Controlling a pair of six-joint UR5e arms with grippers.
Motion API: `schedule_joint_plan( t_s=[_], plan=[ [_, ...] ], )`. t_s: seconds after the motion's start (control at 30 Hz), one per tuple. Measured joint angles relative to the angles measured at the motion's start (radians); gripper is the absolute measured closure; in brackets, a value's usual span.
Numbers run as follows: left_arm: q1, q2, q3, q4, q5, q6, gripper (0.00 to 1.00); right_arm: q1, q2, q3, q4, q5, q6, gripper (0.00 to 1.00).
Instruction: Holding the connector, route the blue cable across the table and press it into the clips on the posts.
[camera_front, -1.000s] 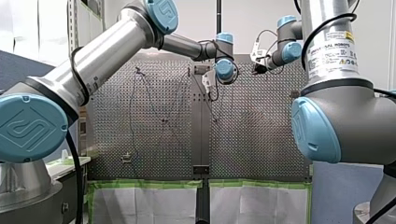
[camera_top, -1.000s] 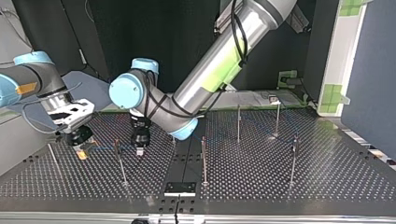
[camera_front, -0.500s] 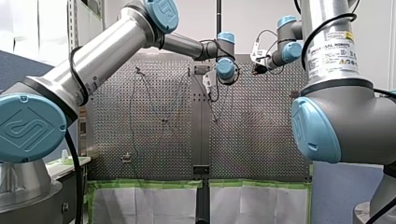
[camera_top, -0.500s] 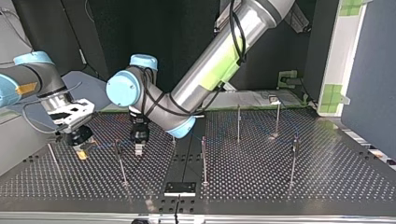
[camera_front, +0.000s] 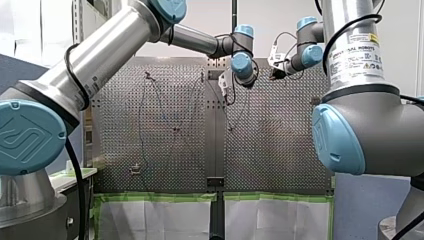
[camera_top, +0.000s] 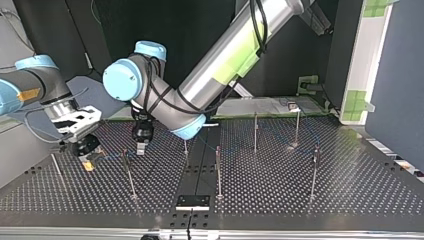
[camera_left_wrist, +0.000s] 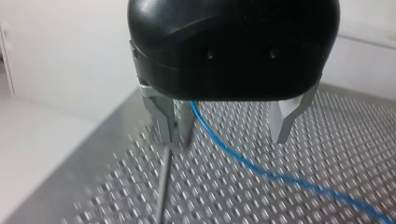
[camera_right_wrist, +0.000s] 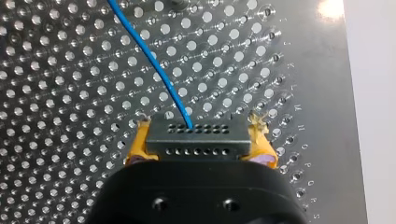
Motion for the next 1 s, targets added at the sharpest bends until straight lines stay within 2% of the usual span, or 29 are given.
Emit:
schedule_joint_plan(
  t_s=[0.2, 0.5, 1.0],
  plan=[
    [-0.008, 0.055, -0.055, 0.052, 0.012, -0.004, 0.0, 0.003, 0.0, 0.0, 0.0, 0.0, -0.001, 1.0],
    [0.003, 0.136, -0.135, 0.133, -0.052, -0.033, 0.0, 0.008, 0.0, 0.0, 0.0, 0.0, -0.001, 1.0],
    [0.007, 0.267, -0.267, 0.265, -0.171, -0.139, 0.0, 0.024, 0.001, 0.001, 0.003, 0.001, -0.005, 1.0]
  ],
)
